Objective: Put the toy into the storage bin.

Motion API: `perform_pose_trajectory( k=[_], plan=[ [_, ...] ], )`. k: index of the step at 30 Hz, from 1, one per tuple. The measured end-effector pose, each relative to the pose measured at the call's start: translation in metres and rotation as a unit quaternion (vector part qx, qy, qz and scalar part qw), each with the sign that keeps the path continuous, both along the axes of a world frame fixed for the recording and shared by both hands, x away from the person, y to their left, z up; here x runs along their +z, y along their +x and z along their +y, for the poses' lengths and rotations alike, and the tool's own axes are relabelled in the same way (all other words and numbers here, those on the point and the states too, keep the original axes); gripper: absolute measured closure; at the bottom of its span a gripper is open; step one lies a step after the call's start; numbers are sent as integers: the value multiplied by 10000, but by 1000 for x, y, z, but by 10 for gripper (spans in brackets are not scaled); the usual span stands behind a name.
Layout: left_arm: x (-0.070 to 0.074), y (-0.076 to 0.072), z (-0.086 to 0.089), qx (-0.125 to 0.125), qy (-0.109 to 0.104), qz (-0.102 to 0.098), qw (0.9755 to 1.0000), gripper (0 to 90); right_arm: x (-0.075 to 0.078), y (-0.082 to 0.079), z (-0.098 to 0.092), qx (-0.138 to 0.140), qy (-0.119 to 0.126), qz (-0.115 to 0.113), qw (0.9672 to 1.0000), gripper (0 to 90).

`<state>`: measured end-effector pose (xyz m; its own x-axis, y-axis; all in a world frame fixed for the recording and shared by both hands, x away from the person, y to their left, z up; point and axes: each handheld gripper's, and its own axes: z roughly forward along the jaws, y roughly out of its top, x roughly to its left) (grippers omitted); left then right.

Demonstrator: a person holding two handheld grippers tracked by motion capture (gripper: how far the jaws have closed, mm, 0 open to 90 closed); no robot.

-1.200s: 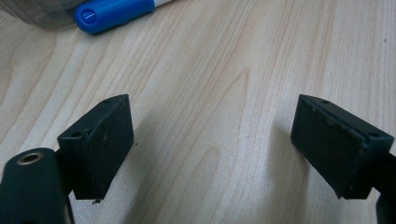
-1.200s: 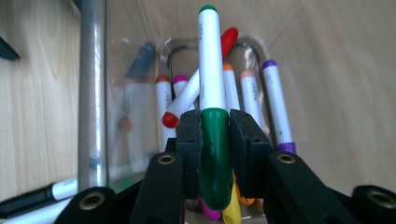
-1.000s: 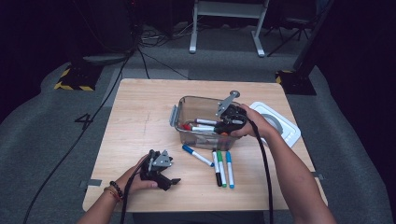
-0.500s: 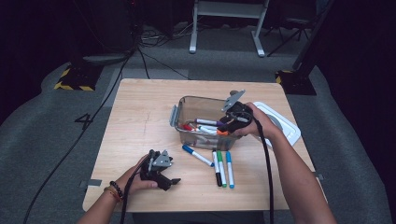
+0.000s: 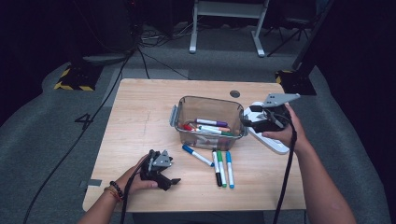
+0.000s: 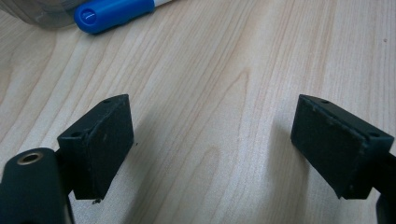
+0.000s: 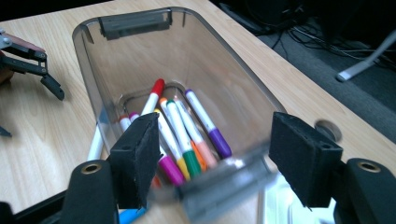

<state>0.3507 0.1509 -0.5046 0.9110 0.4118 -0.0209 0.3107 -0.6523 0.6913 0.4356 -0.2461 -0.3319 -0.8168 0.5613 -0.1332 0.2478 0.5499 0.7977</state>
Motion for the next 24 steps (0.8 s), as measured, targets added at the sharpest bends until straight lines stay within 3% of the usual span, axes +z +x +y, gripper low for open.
perform_pose_trajectory(
  k=[6, 9, 12, 17, 24],
  plan=[
    [0, 0, 0, 0, 0, 0, 10000, 136, -18, -29, -32, -371, 174, -207, 9989, 343],
    [0, 0, 0, -1, 1, -3, 10000, 136, -33, -41, -41, -452, 265, -199, 9984, 343],
    [0, 0, 0, -1, 1, -2, 10000, 136, -49, -52, -46, -517, 182, -182, 9983, 343],
    [0, 0, 0, -1, 1, -2, 10000, 136, -75, -62, -47, -544, 362, 142, 9978, 355],
    [0, 0, 0, 0, 0, -3, 10000, 136, -112, -70, -24, -241, 144, 557, 9981, 354]
  ],
)
